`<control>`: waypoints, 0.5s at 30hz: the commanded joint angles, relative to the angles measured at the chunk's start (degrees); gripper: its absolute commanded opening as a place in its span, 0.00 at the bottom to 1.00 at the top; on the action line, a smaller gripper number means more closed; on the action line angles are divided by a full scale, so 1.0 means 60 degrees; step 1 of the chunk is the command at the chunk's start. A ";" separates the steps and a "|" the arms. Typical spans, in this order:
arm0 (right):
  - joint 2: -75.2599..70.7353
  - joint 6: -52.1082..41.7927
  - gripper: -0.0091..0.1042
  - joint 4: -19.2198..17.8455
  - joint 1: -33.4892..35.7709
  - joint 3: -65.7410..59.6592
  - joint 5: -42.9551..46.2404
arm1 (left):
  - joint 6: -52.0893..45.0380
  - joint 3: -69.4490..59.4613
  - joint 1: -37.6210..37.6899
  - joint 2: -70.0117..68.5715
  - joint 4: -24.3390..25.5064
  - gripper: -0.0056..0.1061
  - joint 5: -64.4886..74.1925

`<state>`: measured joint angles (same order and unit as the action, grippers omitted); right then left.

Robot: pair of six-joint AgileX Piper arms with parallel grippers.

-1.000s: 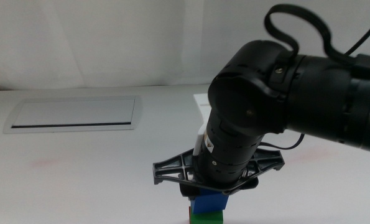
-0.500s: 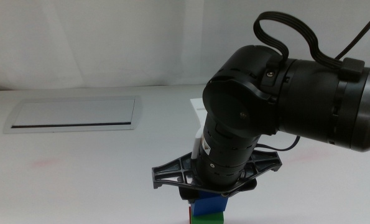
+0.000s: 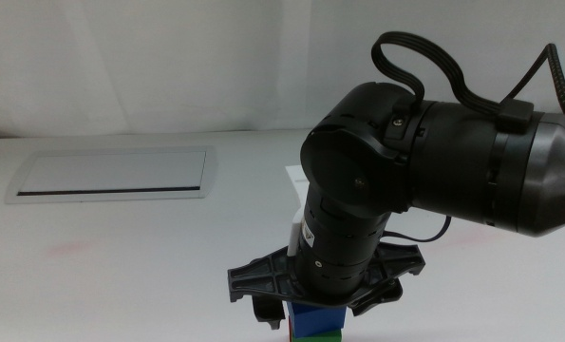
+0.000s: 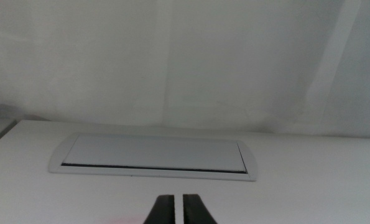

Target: Stack red cubes first, then green, then blue cubes in a specific spot.

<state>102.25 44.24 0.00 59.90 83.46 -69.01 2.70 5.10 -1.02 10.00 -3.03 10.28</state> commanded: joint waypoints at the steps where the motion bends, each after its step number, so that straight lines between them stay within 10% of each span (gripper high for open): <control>1: -0.0200 -0.0120 0.76 -0.0249 0.0025 -0.0022 -0.0065 | 0.0056 -0.0036 -0.0030 -0.0041 -0.0131 0.02 -0.0115; 15: -0.1846 -0.1026 0.76 -0.1064 -0.0090 -0.0004 0.1028 | 0.0056 -0.0036 -0.0030 -0.0041 -0.0131 0.02 -0.0115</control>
<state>92.87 39.79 -4.64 59.90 83.46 -64.85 2.70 5.10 -1.02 10.00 -3.03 10.28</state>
